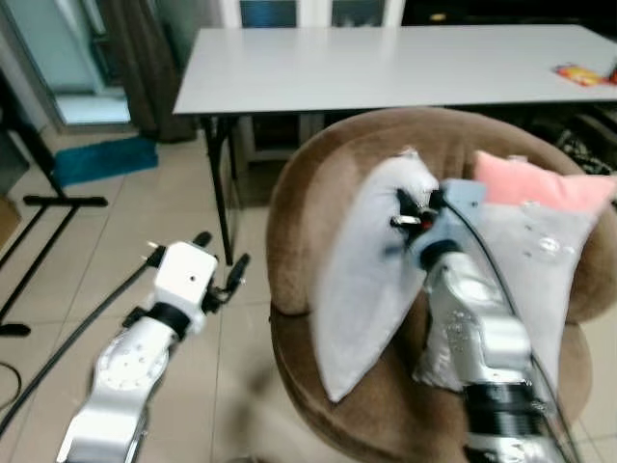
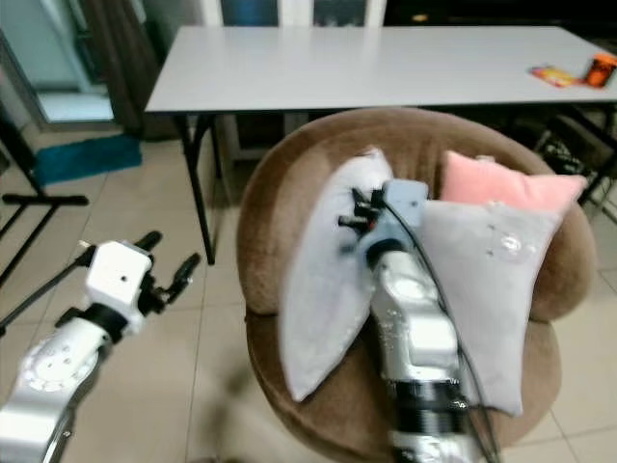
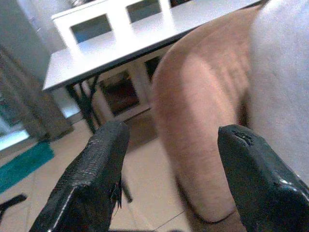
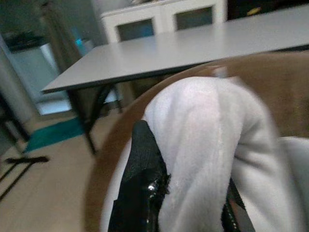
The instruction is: Move the pillow to the sofa from floor
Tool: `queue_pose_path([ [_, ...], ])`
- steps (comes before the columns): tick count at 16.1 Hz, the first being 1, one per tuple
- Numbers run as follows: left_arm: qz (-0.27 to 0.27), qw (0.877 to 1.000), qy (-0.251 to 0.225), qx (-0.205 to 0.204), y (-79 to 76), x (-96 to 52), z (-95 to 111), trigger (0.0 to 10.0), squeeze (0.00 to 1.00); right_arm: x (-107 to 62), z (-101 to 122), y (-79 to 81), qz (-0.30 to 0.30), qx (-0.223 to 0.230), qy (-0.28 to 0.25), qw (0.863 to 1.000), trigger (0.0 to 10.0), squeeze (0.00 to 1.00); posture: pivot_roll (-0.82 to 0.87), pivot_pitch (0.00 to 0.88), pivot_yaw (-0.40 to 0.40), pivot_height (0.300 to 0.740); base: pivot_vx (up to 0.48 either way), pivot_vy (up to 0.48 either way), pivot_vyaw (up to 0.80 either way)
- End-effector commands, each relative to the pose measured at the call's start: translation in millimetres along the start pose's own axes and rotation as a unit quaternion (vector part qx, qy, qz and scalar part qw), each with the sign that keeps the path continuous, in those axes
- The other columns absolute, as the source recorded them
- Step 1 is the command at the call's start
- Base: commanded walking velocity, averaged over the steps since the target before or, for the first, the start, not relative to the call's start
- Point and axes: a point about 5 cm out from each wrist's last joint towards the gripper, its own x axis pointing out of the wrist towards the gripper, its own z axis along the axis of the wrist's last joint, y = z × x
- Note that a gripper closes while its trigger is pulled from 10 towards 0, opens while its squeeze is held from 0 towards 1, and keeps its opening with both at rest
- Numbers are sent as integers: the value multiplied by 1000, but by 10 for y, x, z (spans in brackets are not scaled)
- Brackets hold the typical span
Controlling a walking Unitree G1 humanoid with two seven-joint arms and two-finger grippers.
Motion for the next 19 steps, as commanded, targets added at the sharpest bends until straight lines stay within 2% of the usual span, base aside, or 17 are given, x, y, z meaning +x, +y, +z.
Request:
queue_pose_path([
  [1,-1,1000,-1,1,3,13,12,10000,0,45,216,83,21,-11,-51,998,10000,0,-38,0,-11,740,300,0,0],
  [5,-9,1000,-7,2,1,29,19,10000,0,135,217,57,25,-19,-52,998,10000,0,-36,0,-5,740,144,0,0],
  [7,-26,1000,-7,6,-12,62,32,10000,0,225,143,-15,17,-28,-30,999,10000,0,-38,0,6,740,0,0,0],
  [9,-62,998,-9,6,-48,104,50,10000,0,332,-24,-87,28,-38,18,999,10000,0,-36,0,16,740,0,0,0],
  [10,-143,990,0,0,-166,122,54,10000,0,409,-176,-230,29,-31,47,998,10000,0,-33,0,17,740,0,0,0],
  [11,-166,986,4,1,-199,123,47,10000,0,421,-210,-289,24,-29,52,998,10000,0,-33,0,17,740,0,0,0],
  [12,-194,981,9,-1,-230,137,37,10000,0,432,-270,-434,8,-15,62,998,10000,0,-33,0,18,740,0,0,0],
  [14,-223,975,11,-2,-259,186,34,10000,0,395,-360,-768,-42,5,84,996,10000,0,-40,0,27,740,0,0,0],
  [15,-228,974,11,-1,-266,194,35,10000,0,361,-399,-870,-59,5,95,994,10000,0,-40,0,27,740,0,0,0],
  [16,-234,972,10,-1,-276,207,39,10000,0,282,-467,-1052,-96,-11,120,988,10000,0,-40,0,24,740,0,0,0],
  [17,-237,972,10,-2,-279,210,41,10000,0,227,-499,-1165,-116,-22,136,984,10000,12,-34,0,16,740,0,0,0],
  [18,-237,971,13,-4,-279,204,31,10000,0,171,-488,-1307,-148,-27,147,978,10000,1000,-35,0,15,740,0,0,0],
  [19,-242,970,20,-13,-289,180,2,10000,0,152,-413,-1407,-161,-41,136,977,10000,1000,-34,0,14,740,0,0,0],
])
